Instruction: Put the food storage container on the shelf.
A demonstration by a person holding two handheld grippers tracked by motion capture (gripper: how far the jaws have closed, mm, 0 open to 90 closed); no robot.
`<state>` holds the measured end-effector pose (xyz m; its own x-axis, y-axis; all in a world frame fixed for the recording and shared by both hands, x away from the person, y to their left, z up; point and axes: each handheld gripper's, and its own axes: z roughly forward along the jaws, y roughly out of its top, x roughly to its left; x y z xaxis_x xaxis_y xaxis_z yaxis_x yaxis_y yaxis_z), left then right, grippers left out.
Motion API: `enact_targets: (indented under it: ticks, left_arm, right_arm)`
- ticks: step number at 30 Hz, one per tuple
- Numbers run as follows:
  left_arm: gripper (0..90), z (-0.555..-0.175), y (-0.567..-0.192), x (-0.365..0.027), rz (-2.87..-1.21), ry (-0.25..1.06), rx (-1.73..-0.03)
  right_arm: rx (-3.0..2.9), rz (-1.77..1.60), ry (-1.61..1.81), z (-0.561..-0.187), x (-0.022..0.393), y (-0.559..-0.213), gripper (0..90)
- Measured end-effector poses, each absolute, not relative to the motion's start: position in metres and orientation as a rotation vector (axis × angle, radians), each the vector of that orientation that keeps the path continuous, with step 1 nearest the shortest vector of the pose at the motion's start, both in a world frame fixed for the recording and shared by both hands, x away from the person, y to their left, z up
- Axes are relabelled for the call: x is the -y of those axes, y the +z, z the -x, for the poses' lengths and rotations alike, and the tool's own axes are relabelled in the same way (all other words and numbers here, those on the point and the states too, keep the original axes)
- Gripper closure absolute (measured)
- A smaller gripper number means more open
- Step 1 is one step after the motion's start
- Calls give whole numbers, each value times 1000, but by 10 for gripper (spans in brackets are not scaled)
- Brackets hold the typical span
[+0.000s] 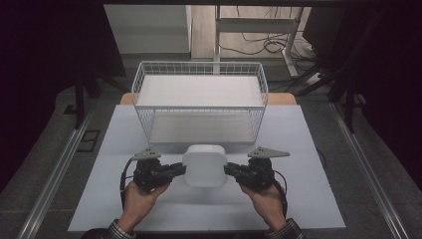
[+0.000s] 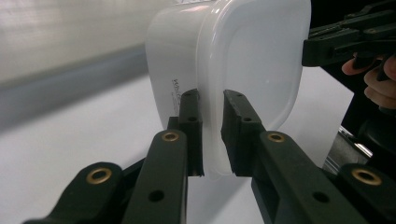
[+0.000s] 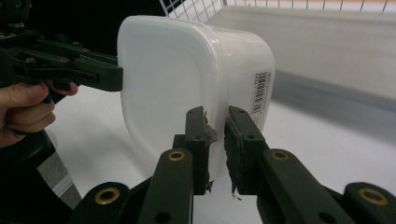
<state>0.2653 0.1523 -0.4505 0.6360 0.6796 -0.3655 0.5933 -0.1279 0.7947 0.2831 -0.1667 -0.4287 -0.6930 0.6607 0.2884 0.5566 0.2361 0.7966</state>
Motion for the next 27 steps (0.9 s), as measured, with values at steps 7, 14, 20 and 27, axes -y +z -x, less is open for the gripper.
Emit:
enact_targets:
  ticks: [7, 14, 20, 27]
  left_arm:
    - [792, -277, -430, -158, -1788, 136, -1017]
    - [793, -291, -406, -161, -1776, 183, -1004]
    - [793, -301, -387, -164, -1764, 213, -995]
    - [793, -318, -356, -167, -1752, 247, -967]
  right_arm:
    - [-2362, -1126, 1482, -298, 162, -410, 793]
    - [-2331, -1078, 1496, -313, 156, -384, 793]
    - [-2300, -1049, 1517, -323, 152, -368, 793]
    - [-2249, -1008, 1537, -339, 148, -333, 793]
